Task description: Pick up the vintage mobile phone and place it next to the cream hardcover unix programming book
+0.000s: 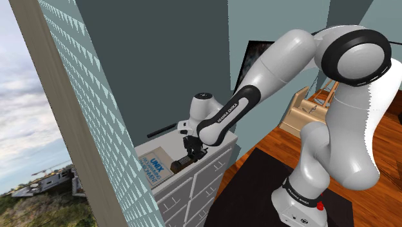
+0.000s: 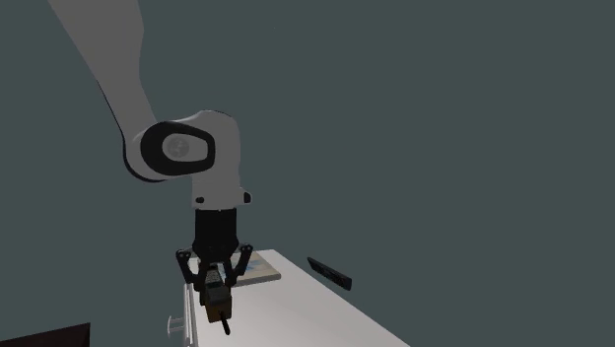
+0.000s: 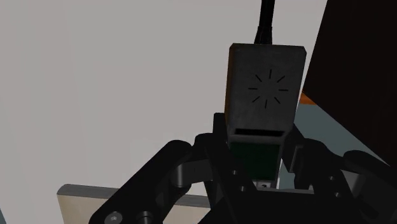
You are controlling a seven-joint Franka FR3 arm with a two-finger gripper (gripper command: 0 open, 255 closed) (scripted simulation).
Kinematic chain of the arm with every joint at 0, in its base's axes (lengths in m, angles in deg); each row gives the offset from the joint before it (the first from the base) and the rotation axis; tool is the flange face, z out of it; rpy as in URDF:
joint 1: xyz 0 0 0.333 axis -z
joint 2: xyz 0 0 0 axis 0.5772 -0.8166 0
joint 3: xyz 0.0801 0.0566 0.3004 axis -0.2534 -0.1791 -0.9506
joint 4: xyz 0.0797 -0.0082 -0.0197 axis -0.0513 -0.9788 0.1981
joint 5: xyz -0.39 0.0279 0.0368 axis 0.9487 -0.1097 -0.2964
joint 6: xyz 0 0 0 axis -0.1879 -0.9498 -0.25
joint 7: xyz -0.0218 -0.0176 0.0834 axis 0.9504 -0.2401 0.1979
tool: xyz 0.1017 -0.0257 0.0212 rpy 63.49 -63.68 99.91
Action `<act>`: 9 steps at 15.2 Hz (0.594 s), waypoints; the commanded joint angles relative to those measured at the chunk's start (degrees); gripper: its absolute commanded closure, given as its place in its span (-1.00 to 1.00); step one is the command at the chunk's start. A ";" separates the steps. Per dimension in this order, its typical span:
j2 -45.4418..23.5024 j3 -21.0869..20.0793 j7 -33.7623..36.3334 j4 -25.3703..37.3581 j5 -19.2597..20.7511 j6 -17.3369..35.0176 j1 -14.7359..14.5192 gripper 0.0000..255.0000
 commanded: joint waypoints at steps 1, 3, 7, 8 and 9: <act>-0.22 -0.02 -0.03 0.04 -0.03 0.10 0.03 -1.00; -0.19 0.00 -0.09 -0.01 -0.03 0.13 0.06 -1.00; 1.95 0.99 1.35 -0.13 1.86 -1.72 -0.69 -1.00; 4.04 1.87 2.63 -0.16 3.66 -3.60 -1.28 -1.00; 6.09 2.53 3.87 -0.09 5.39 -5.53 -1.70 -1.00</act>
